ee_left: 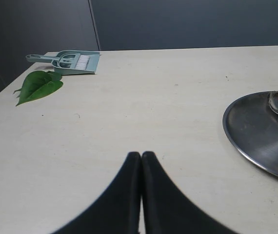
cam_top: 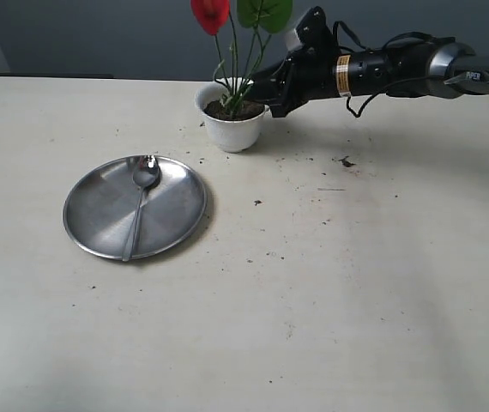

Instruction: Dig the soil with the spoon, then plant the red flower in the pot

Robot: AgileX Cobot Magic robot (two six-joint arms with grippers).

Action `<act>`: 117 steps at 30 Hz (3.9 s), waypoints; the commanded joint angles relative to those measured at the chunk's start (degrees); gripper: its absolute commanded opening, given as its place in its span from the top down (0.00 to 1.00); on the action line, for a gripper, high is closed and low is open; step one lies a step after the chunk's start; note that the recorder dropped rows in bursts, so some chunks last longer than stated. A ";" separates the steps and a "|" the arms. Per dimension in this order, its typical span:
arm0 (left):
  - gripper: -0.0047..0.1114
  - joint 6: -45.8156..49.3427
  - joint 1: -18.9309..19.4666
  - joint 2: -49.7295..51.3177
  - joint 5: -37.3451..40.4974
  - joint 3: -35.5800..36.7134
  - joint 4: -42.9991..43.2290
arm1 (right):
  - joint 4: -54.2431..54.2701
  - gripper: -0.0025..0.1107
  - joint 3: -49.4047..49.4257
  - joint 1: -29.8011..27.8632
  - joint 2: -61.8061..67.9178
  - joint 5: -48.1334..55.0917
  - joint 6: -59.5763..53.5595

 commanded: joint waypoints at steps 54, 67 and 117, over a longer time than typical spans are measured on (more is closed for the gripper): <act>0.96 -0.05 0.01 -0.35 -0.45 0.30 0.00 | -7.81 0.98 0.24 1.53 -0.70 4.85 10.40; 0.96 -0.05 0.01 -0.35 -0.45 0.30 0.00 | -7.81 0.98 0.13 1.61 1.24 2.98 11.72; 0.96 -0.05 0.01 -0.35 -0.34 0.30 0.00 | -7.81 0.75 0.13 1.61 -1.82 4.95 9.69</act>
